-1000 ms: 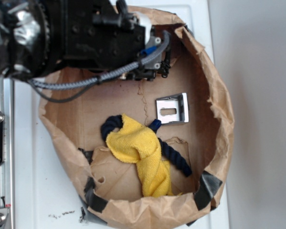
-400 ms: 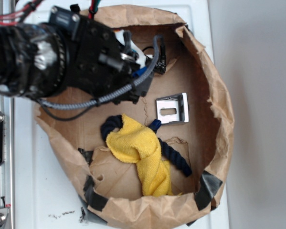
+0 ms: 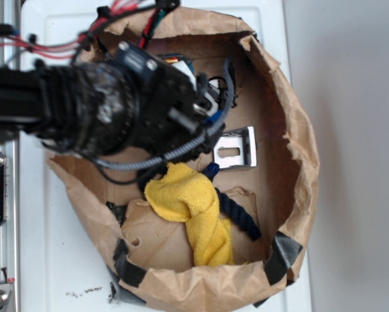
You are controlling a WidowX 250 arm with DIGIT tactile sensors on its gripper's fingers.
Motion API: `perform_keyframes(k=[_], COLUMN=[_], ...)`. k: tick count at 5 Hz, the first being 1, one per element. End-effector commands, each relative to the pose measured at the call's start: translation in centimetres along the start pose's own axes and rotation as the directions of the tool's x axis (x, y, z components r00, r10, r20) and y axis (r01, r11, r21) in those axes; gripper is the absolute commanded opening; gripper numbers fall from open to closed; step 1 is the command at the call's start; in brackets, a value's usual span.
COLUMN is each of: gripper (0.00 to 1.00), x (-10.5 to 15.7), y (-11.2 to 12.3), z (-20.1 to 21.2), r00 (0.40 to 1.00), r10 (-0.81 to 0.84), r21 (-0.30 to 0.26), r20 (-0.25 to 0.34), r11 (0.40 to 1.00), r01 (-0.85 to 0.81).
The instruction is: Grab the blue ball.
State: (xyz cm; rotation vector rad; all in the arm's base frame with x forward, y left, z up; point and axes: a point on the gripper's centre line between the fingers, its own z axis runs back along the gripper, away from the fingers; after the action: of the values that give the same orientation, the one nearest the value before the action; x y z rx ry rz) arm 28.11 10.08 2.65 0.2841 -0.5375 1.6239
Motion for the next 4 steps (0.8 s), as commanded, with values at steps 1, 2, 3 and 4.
perform_keyframes(k=[1,2,3,4], gripper=[0.00,0.00,0.00,0.00], x=[-0.2,0.0,0.0,0.4], y=[-0.7,-0.8,-0.8,-0.8], z=[0.9,1.3,1.5,2.1], r00=[0.999,1.000,1.000,0.998], r10=[0.034,-0.018,-0.028,-0.052], r21=[-0.026,-0.042,-0.051,-0.061], r20=[0.014,-0.010,-0.004,-0.022], r11=[0.999,0.999,0.998,0.997], r01=[-0.034,0.018,0.027,0.050])
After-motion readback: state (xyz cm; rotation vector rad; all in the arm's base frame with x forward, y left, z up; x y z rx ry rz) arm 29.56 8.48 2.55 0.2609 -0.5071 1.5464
